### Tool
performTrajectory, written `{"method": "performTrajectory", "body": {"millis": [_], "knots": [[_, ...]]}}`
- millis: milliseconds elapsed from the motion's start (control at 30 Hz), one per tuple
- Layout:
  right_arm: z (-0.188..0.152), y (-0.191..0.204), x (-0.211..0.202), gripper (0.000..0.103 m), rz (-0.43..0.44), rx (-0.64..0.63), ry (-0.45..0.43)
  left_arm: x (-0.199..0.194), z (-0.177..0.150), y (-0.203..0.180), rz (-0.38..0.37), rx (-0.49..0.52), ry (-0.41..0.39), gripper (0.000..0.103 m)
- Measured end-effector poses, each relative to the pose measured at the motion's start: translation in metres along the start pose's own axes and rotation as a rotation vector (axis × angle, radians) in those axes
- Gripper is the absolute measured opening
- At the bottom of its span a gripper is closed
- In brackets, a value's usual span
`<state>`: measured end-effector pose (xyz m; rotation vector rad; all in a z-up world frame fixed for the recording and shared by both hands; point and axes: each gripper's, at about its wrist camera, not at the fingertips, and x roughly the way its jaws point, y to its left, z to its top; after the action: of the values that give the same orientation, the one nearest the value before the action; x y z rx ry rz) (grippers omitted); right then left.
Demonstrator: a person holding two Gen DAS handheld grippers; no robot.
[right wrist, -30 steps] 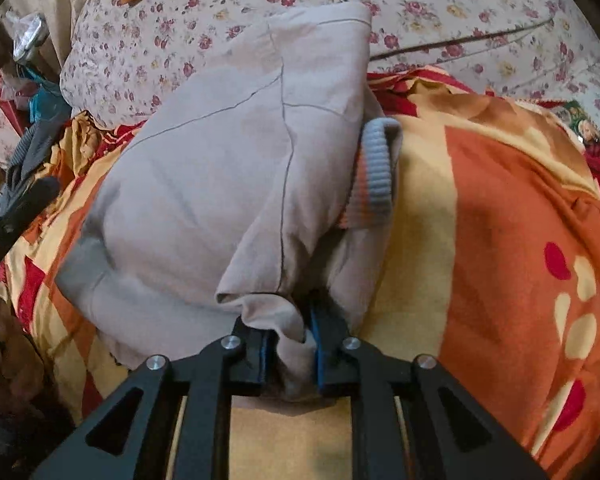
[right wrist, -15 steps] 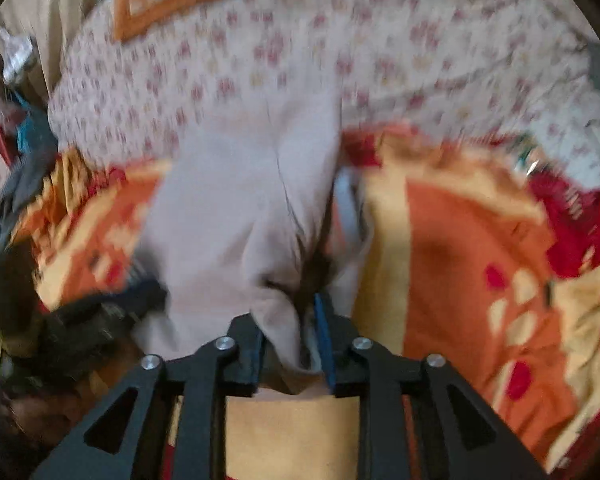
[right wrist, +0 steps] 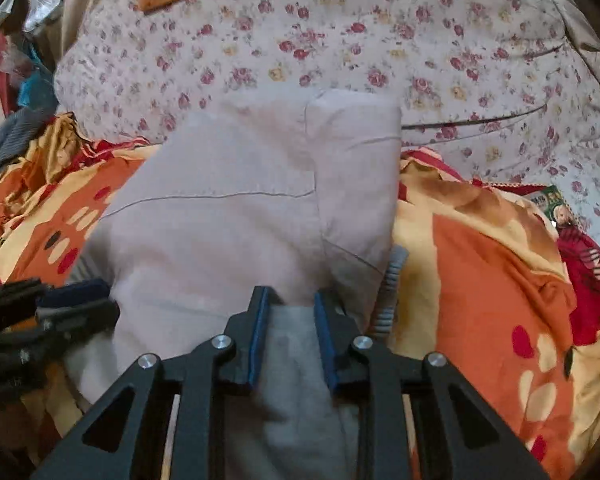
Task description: Fold large clothes
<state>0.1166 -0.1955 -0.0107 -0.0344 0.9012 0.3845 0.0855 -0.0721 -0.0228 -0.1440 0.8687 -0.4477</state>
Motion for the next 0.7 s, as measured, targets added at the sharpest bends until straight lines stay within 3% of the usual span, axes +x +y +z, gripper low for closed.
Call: {"method": "performTrajectory", "body": {"millis": [400, 700], "knots": [[0.0016, 0.0006, 0.0010, 0.027, 0.006, 0.017, 0.011, 0.0007, 0.0023, 0.0015, 0.000, -0.001, -0.005, 0.011], [-0.0009, 0.0038, -0.0015, 0.027, -0.017, 0.007, -0.039, -0.0017, 0.0021, 0.0017, 0.006, 0.006, -0.027, 0.011]]}}
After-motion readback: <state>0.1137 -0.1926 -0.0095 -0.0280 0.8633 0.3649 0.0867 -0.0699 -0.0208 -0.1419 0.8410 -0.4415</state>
